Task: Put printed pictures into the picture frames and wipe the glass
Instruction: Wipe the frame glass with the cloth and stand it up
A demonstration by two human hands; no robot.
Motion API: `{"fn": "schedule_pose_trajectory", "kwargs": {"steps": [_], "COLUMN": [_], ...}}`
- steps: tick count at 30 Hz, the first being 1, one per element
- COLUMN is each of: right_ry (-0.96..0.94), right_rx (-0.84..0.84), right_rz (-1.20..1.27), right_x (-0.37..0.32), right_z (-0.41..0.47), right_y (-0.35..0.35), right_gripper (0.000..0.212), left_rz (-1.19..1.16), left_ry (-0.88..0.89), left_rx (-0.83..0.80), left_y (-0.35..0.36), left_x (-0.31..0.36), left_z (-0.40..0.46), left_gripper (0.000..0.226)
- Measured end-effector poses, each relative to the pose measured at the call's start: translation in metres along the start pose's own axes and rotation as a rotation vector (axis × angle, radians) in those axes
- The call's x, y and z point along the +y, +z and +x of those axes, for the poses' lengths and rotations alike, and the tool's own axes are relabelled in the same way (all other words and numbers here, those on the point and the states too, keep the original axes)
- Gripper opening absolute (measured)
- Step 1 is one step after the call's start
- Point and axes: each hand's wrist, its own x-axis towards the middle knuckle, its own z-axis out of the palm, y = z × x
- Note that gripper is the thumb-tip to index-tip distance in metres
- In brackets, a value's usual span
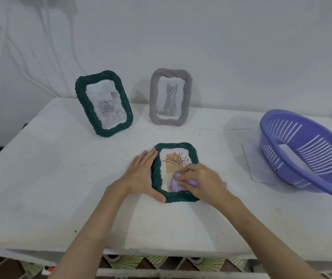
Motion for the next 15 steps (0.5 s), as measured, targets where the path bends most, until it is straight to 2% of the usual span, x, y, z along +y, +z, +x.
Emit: {"fn": "schedule_pose_trajectory", "kwargs": {"steps": [3, 8, 12, 15], "right_ry": [-0.028, -0.08, -0.159, -0.128], "right_rx": [-0.015, 0.064, 0.031, 0.06], "right_rz": [-0.071, -0.123, -0.226, -0.232], "right_x": [-0.005, -0.024, -0.023, -0.019], "right_z": [0.001, 0.022, 0.006, 0.01], "right_y": [0.001, 0.012, 0.012, 0.011], "right_gripper": [0.013, 0.008, 0.019, 0.011], "left_rz": [-0.005, -0.013, -0.016, -0.014], "left_ry": [0.01, 0.014, 0.017, 0.012], "left_rx": [-0.001, 0.002, 0.012, 0.002], "left_y": [0.0, 0.001, 0.002, 0.001], "left_x": [-0.001, -0.001, -0.001, 0.0], "left_z": [0.0, -0.001, -0.001, -0.001], "left_gripper": [0.153, 0.152, 0.152, 0.151]}}
